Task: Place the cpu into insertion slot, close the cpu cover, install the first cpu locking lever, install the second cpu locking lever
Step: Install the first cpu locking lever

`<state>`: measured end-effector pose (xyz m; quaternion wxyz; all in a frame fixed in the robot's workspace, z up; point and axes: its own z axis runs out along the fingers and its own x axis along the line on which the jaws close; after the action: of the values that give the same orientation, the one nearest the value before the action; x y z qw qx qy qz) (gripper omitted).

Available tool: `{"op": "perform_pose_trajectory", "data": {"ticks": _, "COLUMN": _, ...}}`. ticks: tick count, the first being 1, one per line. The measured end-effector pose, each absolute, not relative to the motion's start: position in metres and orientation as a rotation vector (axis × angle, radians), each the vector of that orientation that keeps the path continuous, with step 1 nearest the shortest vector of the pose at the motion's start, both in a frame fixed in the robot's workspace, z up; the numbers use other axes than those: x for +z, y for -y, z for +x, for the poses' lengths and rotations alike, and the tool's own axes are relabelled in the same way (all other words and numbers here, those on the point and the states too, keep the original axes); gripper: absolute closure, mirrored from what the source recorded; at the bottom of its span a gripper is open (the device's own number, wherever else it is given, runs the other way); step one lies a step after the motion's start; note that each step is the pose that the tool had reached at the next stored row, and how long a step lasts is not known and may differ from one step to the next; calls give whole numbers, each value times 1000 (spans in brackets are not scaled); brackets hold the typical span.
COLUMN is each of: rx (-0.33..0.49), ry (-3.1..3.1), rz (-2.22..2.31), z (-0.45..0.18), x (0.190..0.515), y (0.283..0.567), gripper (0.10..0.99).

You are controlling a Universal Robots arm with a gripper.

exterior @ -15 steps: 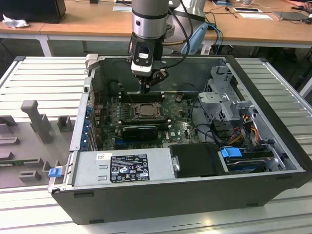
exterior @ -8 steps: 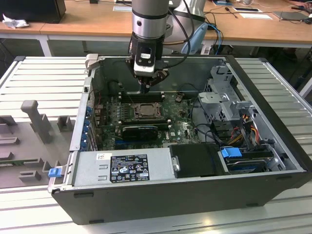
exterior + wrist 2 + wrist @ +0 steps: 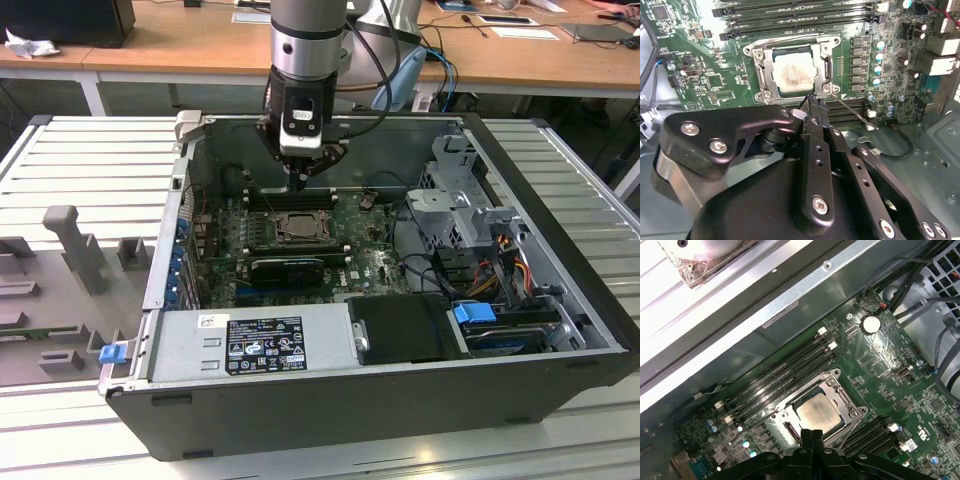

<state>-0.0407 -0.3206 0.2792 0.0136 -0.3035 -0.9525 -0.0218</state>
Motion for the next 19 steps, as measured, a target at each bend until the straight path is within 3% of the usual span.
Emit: {"op": "perform_pose_trajectory", "data": {"ticks": 19, "rx": -63, "ry": 3045, "rz": -627, "z": -41, "x": 279, "y": 321, "gripper": 980}}
